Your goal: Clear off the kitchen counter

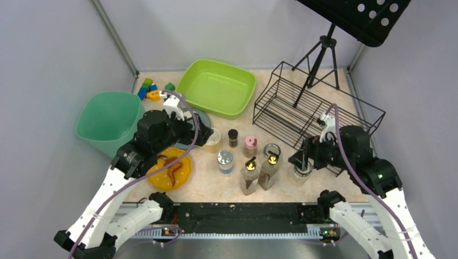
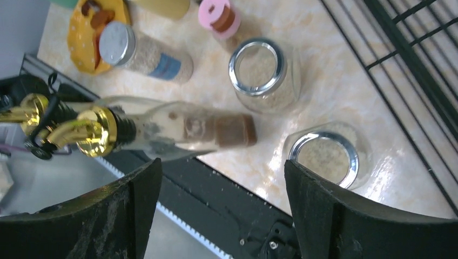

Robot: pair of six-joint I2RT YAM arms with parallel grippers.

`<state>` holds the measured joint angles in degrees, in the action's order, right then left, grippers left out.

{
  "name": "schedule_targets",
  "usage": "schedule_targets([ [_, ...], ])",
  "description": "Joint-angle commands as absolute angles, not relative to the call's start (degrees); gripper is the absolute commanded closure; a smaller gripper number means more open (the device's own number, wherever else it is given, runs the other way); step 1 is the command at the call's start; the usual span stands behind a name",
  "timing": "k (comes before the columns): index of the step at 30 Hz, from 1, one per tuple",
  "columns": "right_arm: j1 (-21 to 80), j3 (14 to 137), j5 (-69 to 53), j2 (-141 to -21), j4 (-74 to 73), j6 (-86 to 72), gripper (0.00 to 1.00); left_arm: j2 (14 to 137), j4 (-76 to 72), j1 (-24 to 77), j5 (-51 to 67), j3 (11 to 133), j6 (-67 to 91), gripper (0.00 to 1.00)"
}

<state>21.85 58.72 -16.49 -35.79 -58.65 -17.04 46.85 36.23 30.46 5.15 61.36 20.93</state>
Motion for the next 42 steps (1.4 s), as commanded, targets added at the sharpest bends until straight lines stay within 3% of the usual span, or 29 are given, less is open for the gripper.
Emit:
schedule_targets([
  [1,21.53,55.31,-25.05,-32.06,-58.43,-15.56,0.19,46.08,32.68,30.5,7.71,59.93,21.13,0.01],
  [9,21.54,50.25,-34.72,-26.49,-49.57,-15.45,0.2,46.2,31.69,30.5,9.23,58.1,21.36,0.01],
  [18,21.54,47.33,-35.15,-23.05,-43.22,-16.08,0.21,46.19,31.08,30.49,10.08,57.36,21.49,0.01],
  [42,28.94,45.18,-38.85,-29.44,-32.37,-7.85,0.19,48.6,29.58,30.45,11.77,55.99,21.45,0.01],
])
